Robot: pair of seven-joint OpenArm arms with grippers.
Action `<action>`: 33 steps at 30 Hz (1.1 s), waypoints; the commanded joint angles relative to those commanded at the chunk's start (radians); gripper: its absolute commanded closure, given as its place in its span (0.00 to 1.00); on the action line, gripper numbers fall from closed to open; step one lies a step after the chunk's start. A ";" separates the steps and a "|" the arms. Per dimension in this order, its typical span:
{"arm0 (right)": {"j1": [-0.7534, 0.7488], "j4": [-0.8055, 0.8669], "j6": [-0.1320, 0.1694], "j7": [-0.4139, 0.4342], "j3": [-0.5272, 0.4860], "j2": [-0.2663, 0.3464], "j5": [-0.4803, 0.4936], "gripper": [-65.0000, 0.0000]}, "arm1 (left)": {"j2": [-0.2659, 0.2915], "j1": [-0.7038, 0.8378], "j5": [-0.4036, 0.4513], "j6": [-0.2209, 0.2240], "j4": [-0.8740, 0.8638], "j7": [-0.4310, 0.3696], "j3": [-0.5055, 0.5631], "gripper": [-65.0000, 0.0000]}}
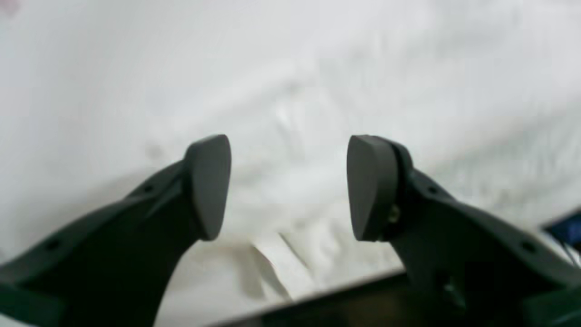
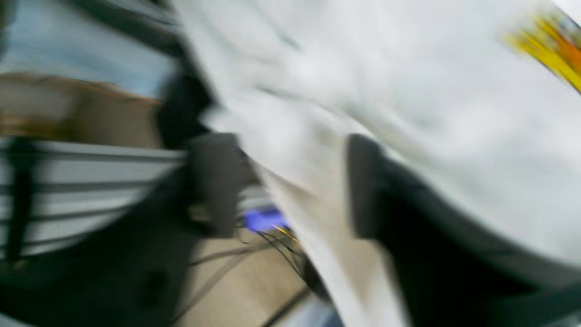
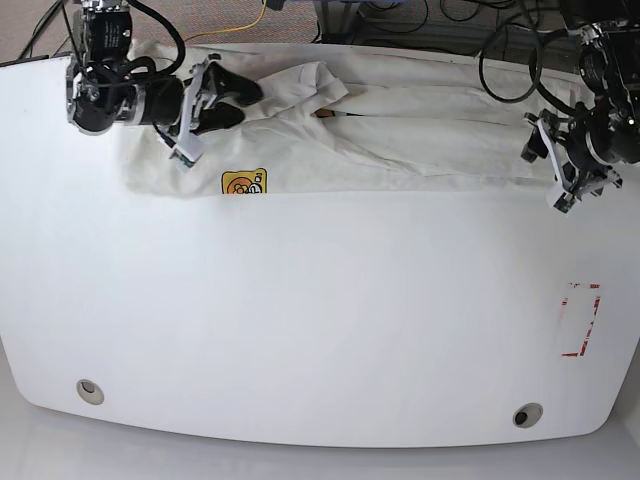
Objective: Layout the t-shirt on the table in an organized manner, then fold the t-shirt properly
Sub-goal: 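Move both grippers to the folded strip's ends and grasp the fabric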
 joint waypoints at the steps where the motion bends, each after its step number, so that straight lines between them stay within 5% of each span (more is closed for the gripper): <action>1: -0.008 0.003 0.000 0.000 0.020 0.000 -0.043 0.80 | 0.000 0.018 0.000 0.000 0.000 -0.009 0.000 0.54; 7: -0.015 0.002 0.000 0.035 0.035 -0.008 -0.221 0.82 | -0.002 0.112 0.008 0.000 -0.006 -0.112 0.000 0.75; 14: -0.015 -0.003 0.000 0.180 0.032 -0.051 -0.511 0.83 | 0.002 0.160 0.138 0.000 -0.018 -0.238 0.025 0.76; 21: 0.035 -0.112 0.000 0.319 0.031 -0.094 -0.750 0.83 | 0.006 0.084 0.196 0.000 -0.115 -0.255 0.107 0.76; 33: 0.157 -0.454 0.000 0.552 0.037 -0.034 -0.888 0.83 | 0.008 -0.160 0.196 0.000 -0.364 -0.255 0.261 0.76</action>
